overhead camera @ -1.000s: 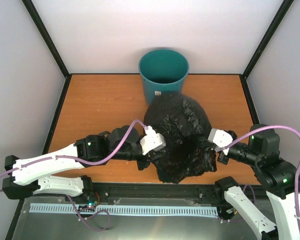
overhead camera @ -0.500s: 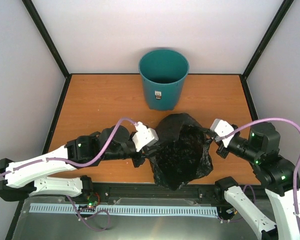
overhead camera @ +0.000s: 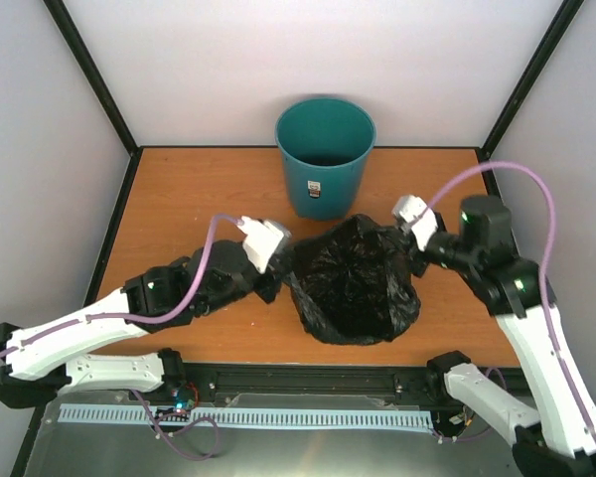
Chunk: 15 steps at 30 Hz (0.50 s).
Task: Put the trash bags into the trash bin
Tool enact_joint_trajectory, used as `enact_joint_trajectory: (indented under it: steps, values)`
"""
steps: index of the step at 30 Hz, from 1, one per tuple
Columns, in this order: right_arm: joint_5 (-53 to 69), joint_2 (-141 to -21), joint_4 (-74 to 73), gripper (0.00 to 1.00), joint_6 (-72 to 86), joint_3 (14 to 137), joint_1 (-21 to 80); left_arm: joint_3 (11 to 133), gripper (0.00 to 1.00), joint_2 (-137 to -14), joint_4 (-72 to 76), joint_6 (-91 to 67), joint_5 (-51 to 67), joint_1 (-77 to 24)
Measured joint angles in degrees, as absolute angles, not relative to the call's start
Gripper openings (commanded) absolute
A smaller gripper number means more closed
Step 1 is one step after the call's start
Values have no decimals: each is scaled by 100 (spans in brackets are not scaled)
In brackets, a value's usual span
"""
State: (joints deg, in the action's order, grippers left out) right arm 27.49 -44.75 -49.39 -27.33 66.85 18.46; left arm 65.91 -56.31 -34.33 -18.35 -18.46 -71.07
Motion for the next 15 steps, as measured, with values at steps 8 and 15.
enact_joint_trajectory:
  steps: [8,15]
  values:
    - [3356,-6987,-4547,3,-2620,7979,1979,6477,1,-5474,-3129,-1789,-2051,-5561]
    - [3328,-8106,-4222,3,-2541,9233,2891,6482,1,-5701,-3135,-1599,-1855,-4062]
